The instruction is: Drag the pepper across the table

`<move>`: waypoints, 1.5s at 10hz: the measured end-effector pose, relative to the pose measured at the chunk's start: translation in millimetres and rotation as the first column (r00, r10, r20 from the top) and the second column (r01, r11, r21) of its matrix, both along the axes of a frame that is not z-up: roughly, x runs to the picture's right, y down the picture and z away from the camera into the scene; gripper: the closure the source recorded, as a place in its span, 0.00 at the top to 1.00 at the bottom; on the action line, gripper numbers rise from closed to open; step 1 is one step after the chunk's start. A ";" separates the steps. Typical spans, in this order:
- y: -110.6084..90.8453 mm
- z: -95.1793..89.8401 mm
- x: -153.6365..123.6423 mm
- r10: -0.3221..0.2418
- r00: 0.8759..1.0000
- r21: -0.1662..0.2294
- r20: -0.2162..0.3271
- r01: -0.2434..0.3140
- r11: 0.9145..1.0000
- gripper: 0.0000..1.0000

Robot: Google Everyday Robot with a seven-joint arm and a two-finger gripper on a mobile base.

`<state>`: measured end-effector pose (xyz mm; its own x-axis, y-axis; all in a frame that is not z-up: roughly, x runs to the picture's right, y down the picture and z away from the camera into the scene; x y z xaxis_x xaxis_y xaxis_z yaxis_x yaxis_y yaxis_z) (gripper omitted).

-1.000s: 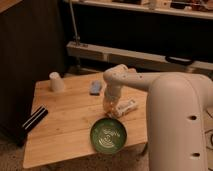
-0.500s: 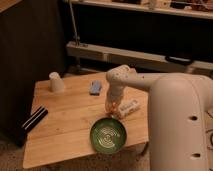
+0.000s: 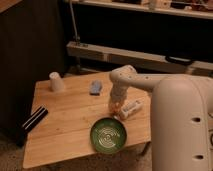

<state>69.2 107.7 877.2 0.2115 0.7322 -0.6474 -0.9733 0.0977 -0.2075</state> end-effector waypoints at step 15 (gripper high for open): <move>5.3 -8.6 55.2 0.037 0.999 -0.016 -0.038 -0.037 0.999 0.00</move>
